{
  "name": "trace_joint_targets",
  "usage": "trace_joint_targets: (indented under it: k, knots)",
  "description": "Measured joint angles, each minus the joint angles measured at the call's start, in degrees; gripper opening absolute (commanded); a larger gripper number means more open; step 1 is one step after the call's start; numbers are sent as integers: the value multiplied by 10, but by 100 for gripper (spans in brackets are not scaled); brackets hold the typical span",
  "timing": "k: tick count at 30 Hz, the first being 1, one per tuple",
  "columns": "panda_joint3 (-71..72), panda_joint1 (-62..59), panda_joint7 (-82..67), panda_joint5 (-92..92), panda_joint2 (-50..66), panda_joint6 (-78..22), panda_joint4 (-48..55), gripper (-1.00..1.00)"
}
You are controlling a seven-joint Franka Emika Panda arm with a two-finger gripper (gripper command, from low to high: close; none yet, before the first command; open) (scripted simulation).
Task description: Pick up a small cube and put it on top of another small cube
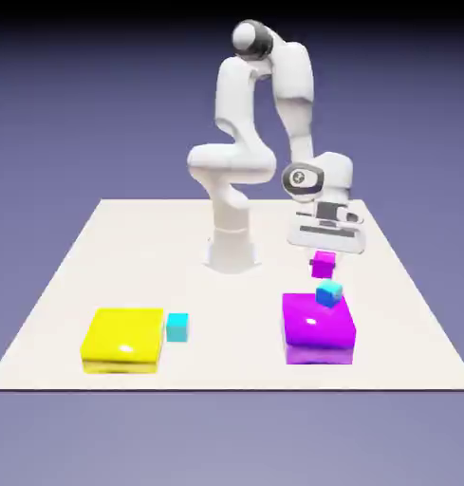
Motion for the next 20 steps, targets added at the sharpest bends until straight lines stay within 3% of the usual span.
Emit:
trace_joint_targets:
  k: [18,19,20]
  knots:
    - [286,-374,229,-276,2,109,53,-100]
    - [299,-390,239,-288,2,114,55,100]
    - [299,-390,239,-288,2,115,55,100]
